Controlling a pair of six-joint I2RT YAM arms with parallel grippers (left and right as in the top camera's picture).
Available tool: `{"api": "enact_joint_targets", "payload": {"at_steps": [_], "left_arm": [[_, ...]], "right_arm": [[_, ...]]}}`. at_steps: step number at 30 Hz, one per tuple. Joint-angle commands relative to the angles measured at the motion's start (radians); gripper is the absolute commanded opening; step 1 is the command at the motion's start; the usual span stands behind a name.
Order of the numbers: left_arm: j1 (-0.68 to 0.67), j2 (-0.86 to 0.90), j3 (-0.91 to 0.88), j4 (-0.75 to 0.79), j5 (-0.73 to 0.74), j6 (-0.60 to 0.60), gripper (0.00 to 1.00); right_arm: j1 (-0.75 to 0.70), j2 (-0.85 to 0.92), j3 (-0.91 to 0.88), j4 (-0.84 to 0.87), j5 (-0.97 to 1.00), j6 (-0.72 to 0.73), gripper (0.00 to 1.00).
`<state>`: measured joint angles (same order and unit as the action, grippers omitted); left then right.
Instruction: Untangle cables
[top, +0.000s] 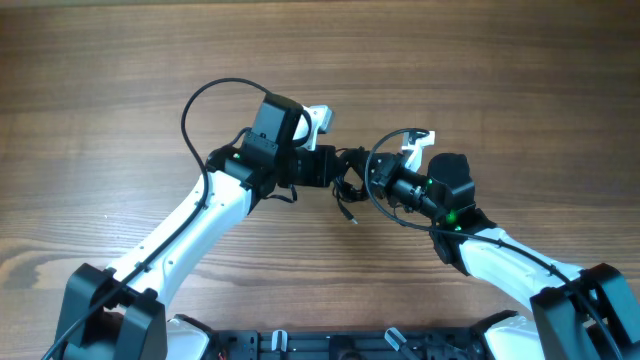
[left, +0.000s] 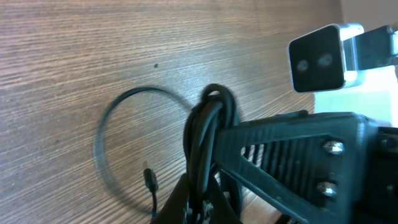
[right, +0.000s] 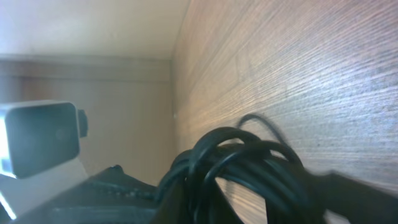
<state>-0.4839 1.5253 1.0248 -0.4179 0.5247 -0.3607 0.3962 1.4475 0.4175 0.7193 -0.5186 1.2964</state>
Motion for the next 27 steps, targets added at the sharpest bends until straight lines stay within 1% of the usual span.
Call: {"api": "enact_joint_targets", "payload": {"at_steps": [1,3,6,8,10,12,14,17,20,21,24,26,27], "left_arm": [[-0.008,-0.035,0.004,0.032,0.108,0.014,0.04],[-0.004,-0.035,0.004,0.027,0.043,0.013,0.04],[0.015,-0.035,0.004,-0.011,-0.192,0.013,0.04],[0.038,-0.035,0.004,-0.034,-0.308,0.013,0.04],[0.072,-0.035,0.004,-0.042,-0.371,0.012,0.04],[0.101,-0.035,0.004,-0.042,-0.377,0.007,0.04],[0.123,-0.035,0.004,-0.043,-0.374,-0.023,0.04],[0.126,-0.035,0.004,-0.043,-0.308,-0.020,0.04],[0.105,-0.033,0.004,-0.050,-0.237,0.021,0.04],[0.091,-0.033,0.003,-0.063,-0.237,0.039,0.04],[0.068,-0.032,0.002,-0.097,-0.268,0.069,0.04],[0.062,-0.032,0.002,-0.118,-0.327,0.069,0.04],[0.062,-0.032,0.002,-0.127,-0.385,0.069,0.04]], "right_arm": [[0.006,0.015,0.008,0.022,-0.016,-0.010,0.05],[-0.002,0.015,0.008,0.066,-0.082,-0.010,0.05],[-0.048,0.015,0.008,0.211,-0.240,0.001,0.05],[-0.106,0.015,0.008,0.291,-0.351,0.055,0.04],[-0.163,0.015,0.008,0.323,-0.439,0.106,0.04],[-0.224,0.015,0.008,0.352,-0.509,0.125,0.04],[-0.272,0.015,0.008,0.374,-0.539,0.123,0.04],[-0.335,0.015,0.008,0.377,-0.544,0.137,0.04],[-0.370,0.015,0.008,0.389,-0.524,0.151,0.04],[-0.385,0.015,0.008,0.397,-0.512,0.156,0.04],[-0.423,0.015,0.008,0.422,-0.492,0.177,0.04],[-0.455,0.015,0.008,0.423,-0.489,0.145,0.04],[-0.473,0.015,0.008,0.416,-0.489,0.110,0.05]]}}
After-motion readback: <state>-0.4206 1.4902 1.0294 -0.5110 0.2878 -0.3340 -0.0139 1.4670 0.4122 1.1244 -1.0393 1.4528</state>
